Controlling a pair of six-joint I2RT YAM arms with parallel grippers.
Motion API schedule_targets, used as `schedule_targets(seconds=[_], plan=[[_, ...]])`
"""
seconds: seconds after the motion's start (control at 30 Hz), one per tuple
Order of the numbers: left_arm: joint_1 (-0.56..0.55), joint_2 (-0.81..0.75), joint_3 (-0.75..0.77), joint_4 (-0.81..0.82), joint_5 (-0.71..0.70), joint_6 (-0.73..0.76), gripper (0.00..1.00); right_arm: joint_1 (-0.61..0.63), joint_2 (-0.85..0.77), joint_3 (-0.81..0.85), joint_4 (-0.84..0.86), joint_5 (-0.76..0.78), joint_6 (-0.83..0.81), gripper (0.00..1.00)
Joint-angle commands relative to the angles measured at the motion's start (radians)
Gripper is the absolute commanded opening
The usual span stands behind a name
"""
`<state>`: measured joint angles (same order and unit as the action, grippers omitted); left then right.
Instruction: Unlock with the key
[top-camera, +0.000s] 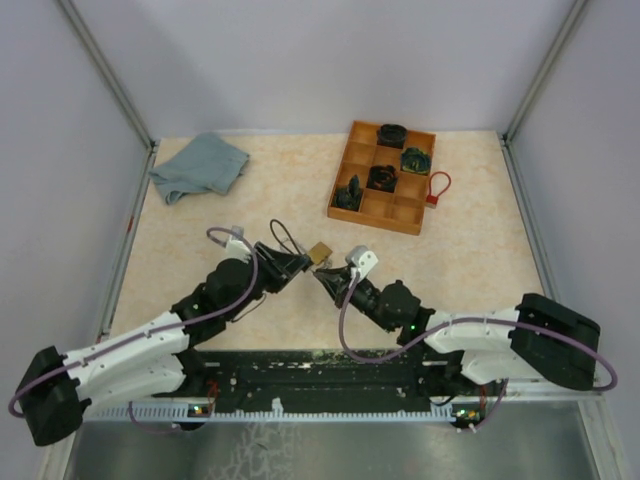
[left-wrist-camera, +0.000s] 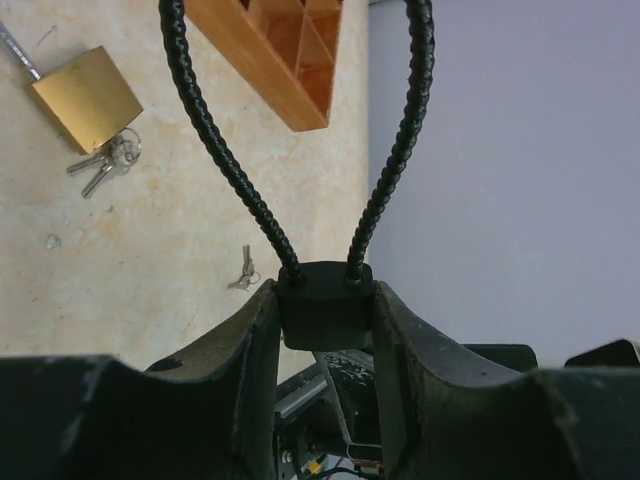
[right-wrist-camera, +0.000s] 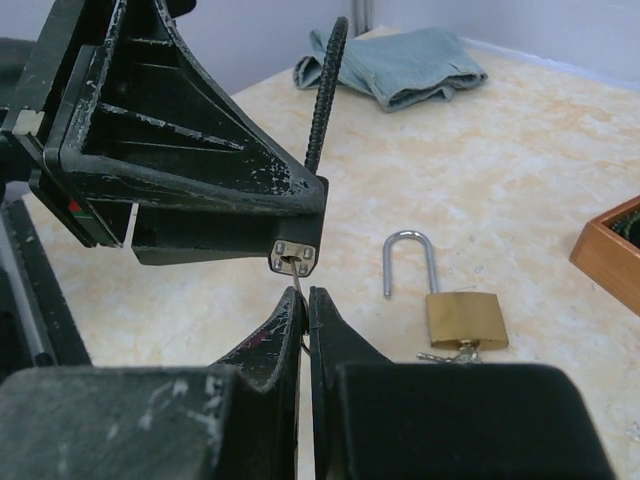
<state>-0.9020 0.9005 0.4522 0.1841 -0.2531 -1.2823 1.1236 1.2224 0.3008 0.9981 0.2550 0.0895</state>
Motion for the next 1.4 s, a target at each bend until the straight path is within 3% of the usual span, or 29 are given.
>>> schedule_targets(seconds=[0.0,0.23,0.37,0.43,0.67,0.73,0.87,1.1,1.2,1.37], plan=[[-0.007,-0.087,-0.096,0.226,0.023,0.1,0.0,0.004,-0.066,0.065,0.007,-0.041,0.038,0.0],[0.086,-0.138,-0.189,0.464,0.142,0.15,0.0,0.001,-0.134,0.036,0.011,-0.08,0.149,0.0],[0.103,-0.128,-0.171,0.426,0.16,0.123,0.0,-0.004,-0.145,0.038,0.01,-0.117,0.174,0.0],[0.104,-0.128,-0.134,0.322,0.138,0.097,0.0,-0.004,-0.133,0.047,-0.021,-0.124,0.122,0.0],[0.104,-0.02,0.223,-0.393,0.021,0.01,0.0,0.006,-0.137,0.091,-0.224,-0.128,-0.264,0.0],[0.104,0.016,0.294,-0.502,0.013,0.012,0.0,0.013,-0.14,0.092,-0.24,-0.127,-0.359,0.0],[0.106,0.066,0.388,-0.626,0.016,0.026,0.0,0.047,-0.139,0.09,-0.252,-0.094,-0.542,0.0],[0.104,0.073,0.428,-0.646,0.049,0.181,0.0,0.133,-0.127,0.079,-0.223,0.037,-0.857,0.0],[0.105,0.103,0.467,-0.708,0.058,0.174,0.0,0.191,-0.071,0.049,-0.1,0.141,-1.034,0.0],[0.104,0.146,0.483,-0.778,0.084,0.084,0.0,0.257,0.083,0.0,0.253,0.234,-1.303,0.0]])
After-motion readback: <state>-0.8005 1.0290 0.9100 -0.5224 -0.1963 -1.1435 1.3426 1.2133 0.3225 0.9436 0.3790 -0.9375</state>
